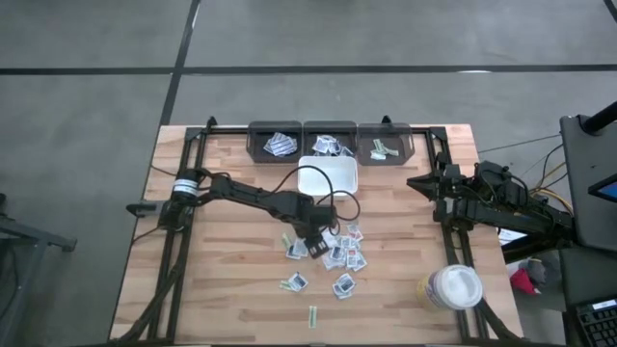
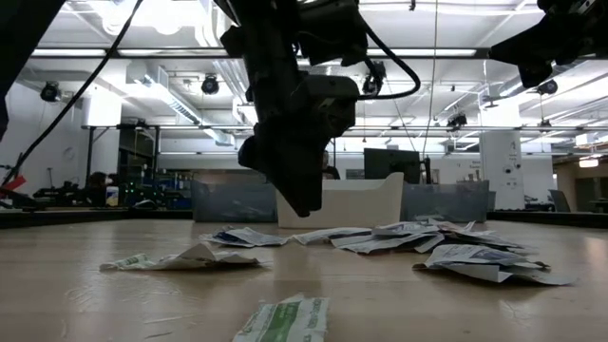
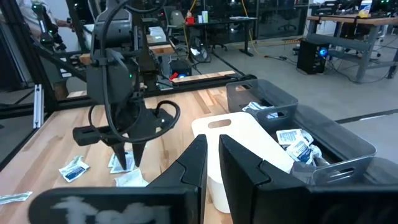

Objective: Pick & Place First Aid Supplies
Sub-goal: Put the top blue bandage pack into the left gray bin

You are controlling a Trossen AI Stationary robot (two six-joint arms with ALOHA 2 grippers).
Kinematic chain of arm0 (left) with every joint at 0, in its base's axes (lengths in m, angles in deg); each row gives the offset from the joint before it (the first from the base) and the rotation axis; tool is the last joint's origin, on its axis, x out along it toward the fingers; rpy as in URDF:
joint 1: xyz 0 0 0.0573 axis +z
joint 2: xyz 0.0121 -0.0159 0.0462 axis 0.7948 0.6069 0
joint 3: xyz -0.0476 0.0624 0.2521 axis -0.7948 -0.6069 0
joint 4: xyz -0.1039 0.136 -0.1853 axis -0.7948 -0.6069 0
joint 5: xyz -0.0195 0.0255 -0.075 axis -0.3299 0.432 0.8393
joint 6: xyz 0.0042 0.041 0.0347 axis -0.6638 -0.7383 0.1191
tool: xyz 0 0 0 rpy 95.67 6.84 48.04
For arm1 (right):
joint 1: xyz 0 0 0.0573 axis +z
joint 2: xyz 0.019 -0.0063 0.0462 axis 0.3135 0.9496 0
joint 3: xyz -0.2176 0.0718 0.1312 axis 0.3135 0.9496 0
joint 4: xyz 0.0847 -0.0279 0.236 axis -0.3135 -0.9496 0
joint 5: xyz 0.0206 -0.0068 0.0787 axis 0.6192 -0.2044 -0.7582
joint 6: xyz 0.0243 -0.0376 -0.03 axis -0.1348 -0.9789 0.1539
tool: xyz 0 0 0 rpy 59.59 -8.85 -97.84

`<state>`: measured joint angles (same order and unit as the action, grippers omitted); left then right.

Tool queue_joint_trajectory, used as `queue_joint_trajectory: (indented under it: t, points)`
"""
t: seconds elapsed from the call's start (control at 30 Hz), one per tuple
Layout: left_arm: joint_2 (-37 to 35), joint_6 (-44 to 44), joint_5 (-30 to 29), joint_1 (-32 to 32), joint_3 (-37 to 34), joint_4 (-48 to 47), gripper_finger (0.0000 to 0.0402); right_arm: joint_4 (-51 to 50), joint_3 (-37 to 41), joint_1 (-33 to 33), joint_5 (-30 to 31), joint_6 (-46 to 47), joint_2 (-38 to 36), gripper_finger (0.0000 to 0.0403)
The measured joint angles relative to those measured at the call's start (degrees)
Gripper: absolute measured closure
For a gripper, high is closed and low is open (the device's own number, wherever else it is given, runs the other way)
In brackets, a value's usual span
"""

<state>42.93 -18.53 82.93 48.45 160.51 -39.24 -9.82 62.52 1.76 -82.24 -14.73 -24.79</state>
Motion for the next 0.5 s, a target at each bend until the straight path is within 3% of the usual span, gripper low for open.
queue_joint_trajectory:
  t: [0.5]
  points:
    - [0.09,-0.47,-2.08,0.04,-3.83,3.43,0.0289,0.00,0.01,-0.01,0.02,0.01,0.00,0.0364]
